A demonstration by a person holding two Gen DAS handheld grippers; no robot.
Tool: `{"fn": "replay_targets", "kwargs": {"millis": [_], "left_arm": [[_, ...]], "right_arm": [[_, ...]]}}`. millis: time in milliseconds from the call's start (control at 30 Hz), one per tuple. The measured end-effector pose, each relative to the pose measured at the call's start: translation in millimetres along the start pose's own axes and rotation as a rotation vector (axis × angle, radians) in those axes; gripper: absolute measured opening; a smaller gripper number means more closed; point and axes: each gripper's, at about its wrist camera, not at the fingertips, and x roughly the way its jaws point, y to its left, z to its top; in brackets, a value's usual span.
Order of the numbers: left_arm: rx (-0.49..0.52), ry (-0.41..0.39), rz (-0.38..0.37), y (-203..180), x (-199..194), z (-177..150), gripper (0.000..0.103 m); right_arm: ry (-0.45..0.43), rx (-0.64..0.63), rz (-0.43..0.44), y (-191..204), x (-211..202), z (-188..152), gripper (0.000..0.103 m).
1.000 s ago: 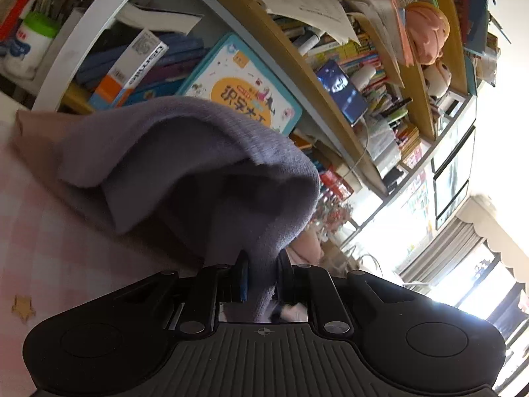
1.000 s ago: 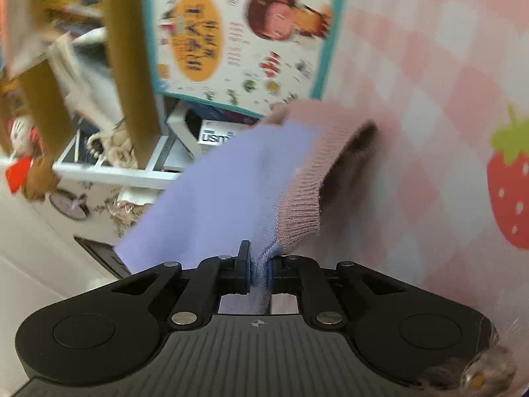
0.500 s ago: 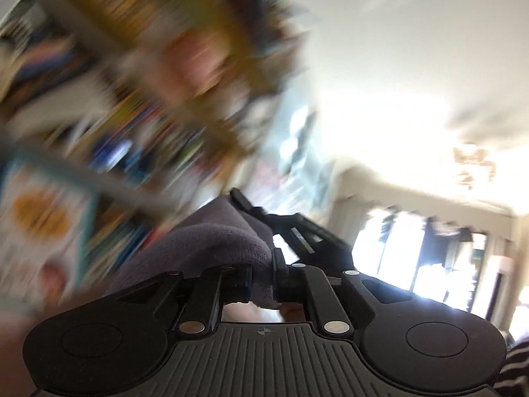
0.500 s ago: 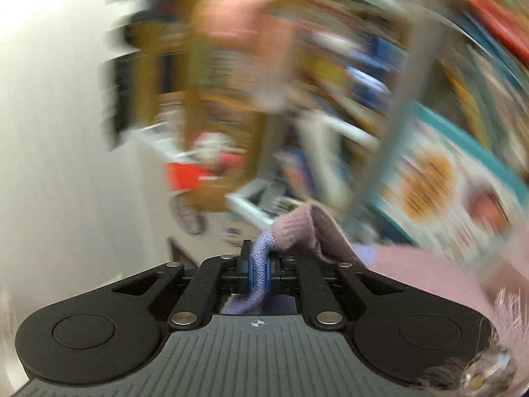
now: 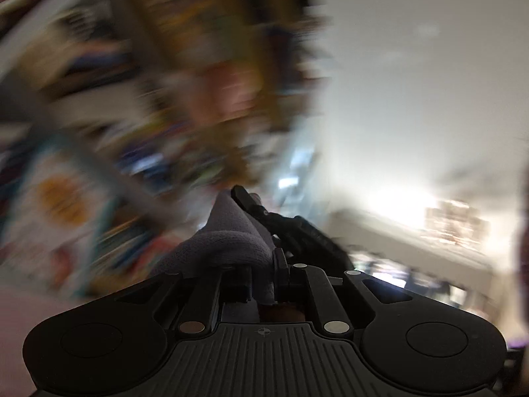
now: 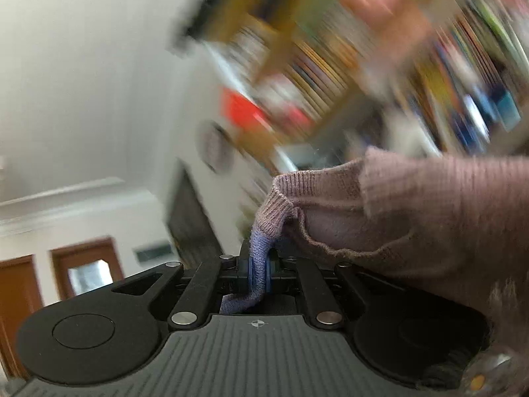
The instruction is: Fold clothes
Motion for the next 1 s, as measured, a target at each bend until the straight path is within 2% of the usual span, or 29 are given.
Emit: {"fn": "replay_targets", "kwargs": {"millis": [67, 133, 167, 200, 267, 300, 367, 467, 500, 600, 667, 767, 833, 867, 1000], "left_arm": [[-0.059, 0.075, 0.218, 32.9, -2.2, -9.2, 0.020], [-0.042, 0.182, 0.430, 54.4, 1.3, -19.7, 0.023], [-0.008, 0.227, 0.508, 61.7, 3.9, -25.6, 0.026], [0.026, 0.259, 0.554, 66.9, 7.1, -29.5, 0.028], [0.059, 0.277, 0.550, 76.6, 15.3, -29.1, 0.036], [0.075, 0.286, 0.548, 81.4, 19.4, -28.9, 0.037], [0.105, 0.303, 0.541, 91.1, 27.8, -28.4, 0.046], [0.069, 0.321, 0.499, 106.1, 44.3, -27.0, 0.048], [0.055, 0.330, 0.491, 97.6, 45.8, -29.2, 0.049], [-0.004, 0.368, 0.474, 101.9, 43.7, -43.6, 0.049], [-0.023, 0.387, 0.477, 109.2, 38.4, -52.0, 0.050], [-0.067, 0.403, 0.496, 127.3, 34.0, -60.6, 0.050], [-0.138, 0.414, 0.503, 139.9, 30.7, -61.2, 0.050], [-0.159, 0.397, 0.493, 142.9, 28.3, -59.8, 0.051], [-0.140, 0.401, 0.502, 141.6, 28.6, -61.4, 0.053]], "right_arm": [[0.122, 0.093, -0.100, -42.5, 34.2, -22.4, 0.006], [0.239, 0.132, -0.197, -79.3, 65.9, -48.9, 0.006], [0.290, 0.145, -0.237, -95.0, 79.9, -62.4, 0.006], [0.322, 0.148, -0.268, -107.0, 89.5, -74.0, 0.006], [0.364, 0.146, -0.314, -127.1, 105.6, -92.3, 0.007], [0.380, 0.148, -0.322, -135.7, 115.1, -96.2, 0.007], [0.413, 0.153, -0.336, -150.9, 133.5, -100.8, 0.010], [0.475, 0.126, -0.389, -164.2, 150.4, -107.9, 0.011], [0.495, 0.118, -0.408, -168.2, 152.3, -112.5, 0.011], [0.542, 0.087, -0.439, -176.9, 152.4, -124.2, 0.023], [0.562, 0.052, -0.442, -173.2, 147.3, -126.0, 0.047], [0.568, -0.037, -0.465, -158.7, 130.9, -118.8, 0.052], [0.559, -0.080, -0.469, -146.3, 112.1, -112.3, 0.056], [0.554, -0.099, -0.470, -139.9, 102.0, -109.0, 0.058], [0.528, -0.153, -0.504, -115.0, 51.7, -97.7, 0.060]]}}
